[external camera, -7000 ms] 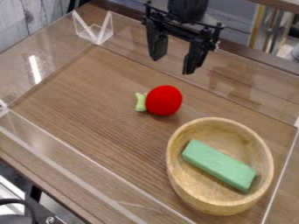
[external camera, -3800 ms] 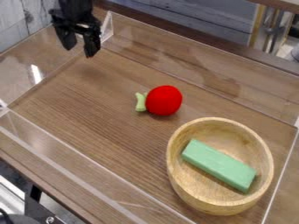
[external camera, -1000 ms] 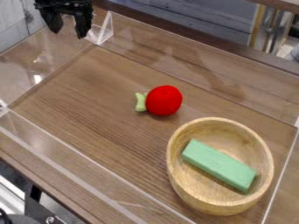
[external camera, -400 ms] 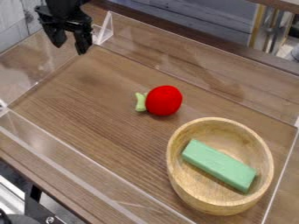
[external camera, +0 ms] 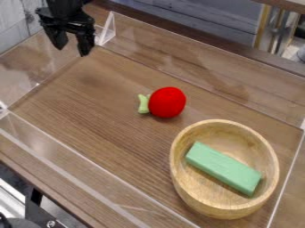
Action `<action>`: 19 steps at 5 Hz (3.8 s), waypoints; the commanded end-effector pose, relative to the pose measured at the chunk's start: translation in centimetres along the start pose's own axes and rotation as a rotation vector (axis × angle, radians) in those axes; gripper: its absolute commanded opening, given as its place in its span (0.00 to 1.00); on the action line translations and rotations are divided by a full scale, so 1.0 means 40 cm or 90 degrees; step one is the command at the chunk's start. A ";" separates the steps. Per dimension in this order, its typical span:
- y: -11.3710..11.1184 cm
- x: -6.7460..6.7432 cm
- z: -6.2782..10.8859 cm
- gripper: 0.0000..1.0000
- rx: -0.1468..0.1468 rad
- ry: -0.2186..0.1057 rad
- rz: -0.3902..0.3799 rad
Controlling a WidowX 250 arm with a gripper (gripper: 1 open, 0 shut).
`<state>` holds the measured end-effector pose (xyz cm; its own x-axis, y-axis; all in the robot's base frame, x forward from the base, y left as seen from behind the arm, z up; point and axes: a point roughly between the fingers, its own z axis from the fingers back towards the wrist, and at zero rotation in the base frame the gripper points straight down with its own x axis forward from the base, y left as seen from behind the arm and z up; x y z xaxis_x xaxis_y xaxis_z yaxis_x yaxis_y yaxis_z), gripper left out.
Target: Move the red fruit to the right
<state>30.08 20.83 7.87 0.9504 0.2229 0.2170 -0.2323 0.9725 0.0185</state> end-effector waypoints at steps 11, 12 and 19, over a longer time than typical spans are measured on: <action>-0.386 -0.081 0.026 0.00 -0.089 0.004 -0.136; -0.407 -0.098 0.000 1.00 -0.094 0.002 -0.154; -0.467 -0.017 -0.009 1.00 -0.100 -0.019 -0.098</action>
<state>32.84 2.23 5.15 0.9796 0.0673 0.1891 -0.0485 0.9936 -0.1022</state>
